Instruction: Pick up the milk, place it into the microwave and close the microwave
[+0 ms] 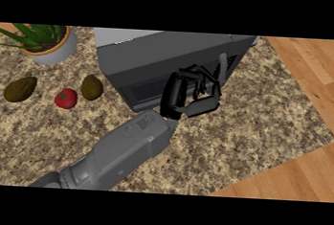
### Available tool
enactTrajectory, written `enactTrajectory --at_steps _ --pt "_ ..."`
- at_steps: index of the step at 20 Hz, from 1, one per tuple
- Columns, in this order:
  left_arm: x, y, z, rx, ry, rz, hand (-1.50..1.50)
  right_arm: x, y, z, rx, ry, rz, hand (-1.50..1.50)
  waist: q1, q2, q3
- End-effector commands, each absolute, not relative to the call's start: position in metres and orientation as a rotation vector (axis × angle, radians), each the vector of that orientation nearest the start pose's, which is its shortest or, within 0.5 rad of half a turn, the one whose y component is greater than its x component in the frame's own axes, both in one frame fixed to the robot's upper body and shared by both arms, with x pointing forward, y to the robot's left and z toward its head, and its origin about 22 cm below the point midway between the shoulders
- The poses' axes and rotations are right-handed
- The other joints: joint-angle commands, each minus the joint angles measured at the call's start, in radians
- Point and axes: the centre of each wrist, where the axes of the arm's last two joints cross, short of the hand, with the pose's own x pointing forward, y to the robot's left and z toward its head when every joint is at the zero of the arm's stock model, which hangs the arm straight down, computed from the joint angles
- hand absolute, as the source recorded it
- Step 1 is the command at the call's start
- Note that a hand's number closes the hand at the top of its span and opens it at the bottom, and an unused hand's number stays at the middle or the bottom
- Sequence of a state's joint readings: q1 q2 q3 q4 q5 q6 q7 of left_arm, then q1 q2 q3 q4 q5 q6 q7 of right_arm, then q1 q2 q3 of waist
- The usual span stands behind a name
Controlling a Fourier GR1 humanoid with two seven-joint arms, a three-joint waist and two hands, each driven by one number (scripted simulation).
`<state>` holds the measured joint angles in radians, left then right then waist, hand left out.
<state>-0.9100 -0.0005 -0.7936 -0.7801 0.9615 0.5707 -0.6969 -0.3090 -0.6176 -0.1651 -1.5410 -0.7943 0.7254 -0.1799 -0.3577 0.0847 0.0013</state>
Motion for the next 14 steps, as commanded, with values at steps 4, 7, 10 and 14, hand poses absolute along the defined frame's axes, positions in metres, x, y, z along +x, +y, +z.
enactTrajectory --at_steps 4,7,10,14 --pt "0.363 0.014 0.040 -0.271 -1.895 -0.027 1.50 0.300 -0.359 0.165 0.811 -2.039 0.542 -1.50 -0.006 0.016 -0.003" --pt "0.364 0.015 0.040 -0.272 -1.891 -0.017 1.50 0.299 -0.360 0.168 0.819 -2.021 0.571 -1.50 -0.009 0.013 -0.004" --pt "0.364 0.011 0.044 -0.277 -1.910 -0.032 1.50 0.300 -0.359 0.168 0.828 -2.007 0.573 -1.50 -0.008 0.012 -0.003" --pt "0.363 0.015 0.036 -0.261 -1.912 -0.035 1.50 0.299 -0.364 0.171 0.829 -2.018 0.558 -1.50 -0.015 0.020 -0.002"
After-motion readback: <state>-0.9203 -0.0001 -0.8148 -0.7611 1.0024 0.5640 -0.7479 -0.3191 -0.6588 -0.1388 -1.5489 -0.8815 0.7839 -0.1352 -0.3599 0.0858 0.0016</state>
